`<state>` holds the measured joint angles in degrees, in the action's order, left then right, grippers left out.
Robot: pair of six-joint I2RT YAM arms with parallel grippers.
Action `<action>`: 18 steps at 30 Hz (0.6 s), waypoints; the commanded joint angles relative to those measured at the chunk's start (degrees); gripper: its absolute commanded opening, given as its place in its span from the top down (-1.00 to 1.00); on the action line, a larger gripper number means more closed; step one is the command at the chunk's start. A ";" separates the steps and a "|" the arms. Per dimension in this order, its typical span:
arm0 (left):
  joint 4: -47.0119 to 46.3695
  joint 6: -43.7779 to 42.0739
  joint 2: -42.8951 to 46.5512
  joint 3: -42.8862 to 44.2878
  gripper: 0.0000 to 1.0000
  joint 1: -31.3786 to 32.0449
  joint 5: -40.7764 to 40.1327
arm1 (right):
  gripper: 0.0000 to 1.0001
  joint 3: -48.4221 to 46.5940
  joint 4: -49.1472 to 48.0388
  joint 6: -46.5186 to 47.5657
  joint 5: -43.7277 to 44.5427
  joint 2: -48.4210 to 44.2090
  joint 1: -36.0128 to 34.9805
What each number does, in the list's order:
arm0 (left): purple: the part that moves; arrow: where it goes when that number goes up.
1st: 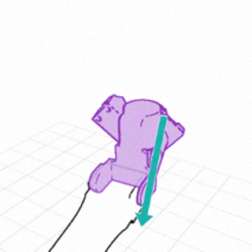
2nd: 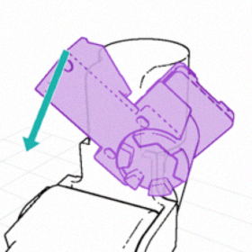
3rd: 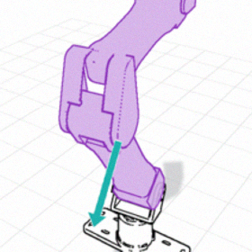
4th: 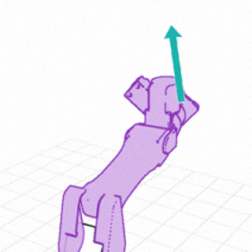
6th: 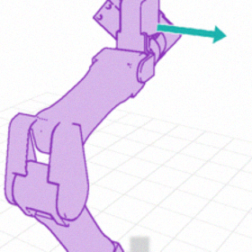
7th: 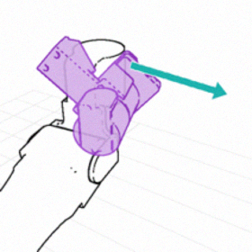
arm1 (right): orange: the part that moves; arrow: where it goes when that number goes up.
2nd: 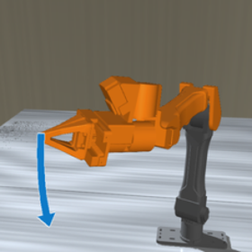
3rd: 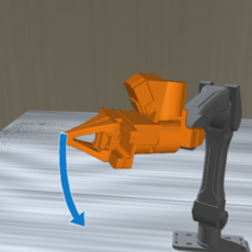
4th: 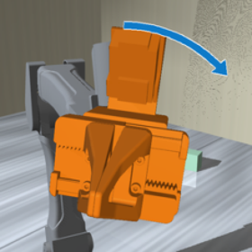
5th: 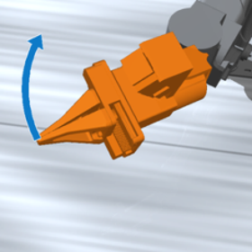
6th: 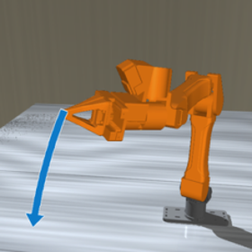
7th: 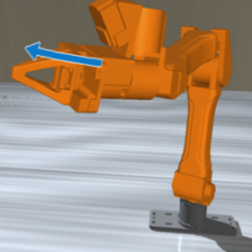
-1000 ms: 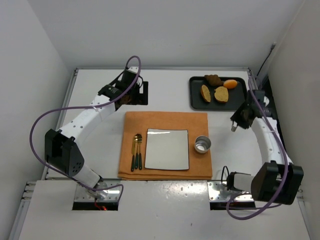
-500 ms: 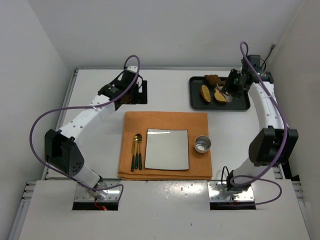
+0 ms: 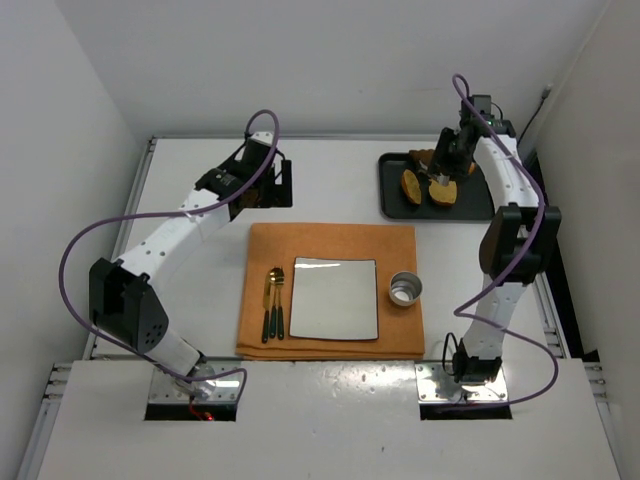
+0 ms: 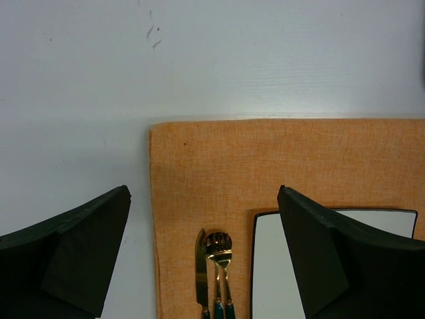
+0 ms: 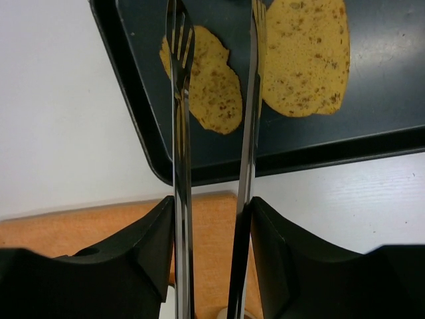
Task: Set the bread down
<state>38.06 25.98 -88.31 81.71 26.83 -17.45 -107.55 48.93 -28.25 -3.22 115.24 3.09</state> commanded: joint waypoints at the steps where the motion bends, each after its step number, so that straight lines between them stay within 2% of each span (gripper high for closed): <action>1: -0.53 0.30 -0.81 2.22 -0.99 -0.55 -1.00 | 0.05 -3.28 -0.15 1.09 1.29 0.94 -0.54; 10: -0.01 0.30 -1.34 2.22 -0.99 -0.55 -1.00 | 0.03 -6.27 0.38 1.09 6.29 5.78 -1.07; 14: -0.01 0.30 -1.34 2.22 -0.99 -0.55 -1.00 | 0.03 -5.74 -1.46 1.09 5.07 6.93 -1.07; 18: -0.01 0.30 -1.86 2.22 -0.99 -0.55 -1.00 | 0.14 -5.22 -2.70 1.80 2.70 7.54 -1.07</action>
<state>38.13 25.98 -90.17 81.91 26.65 -17.76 -111.46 49.30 -27.24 0.38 122.52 2.46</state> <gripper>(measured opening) 0.994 0.446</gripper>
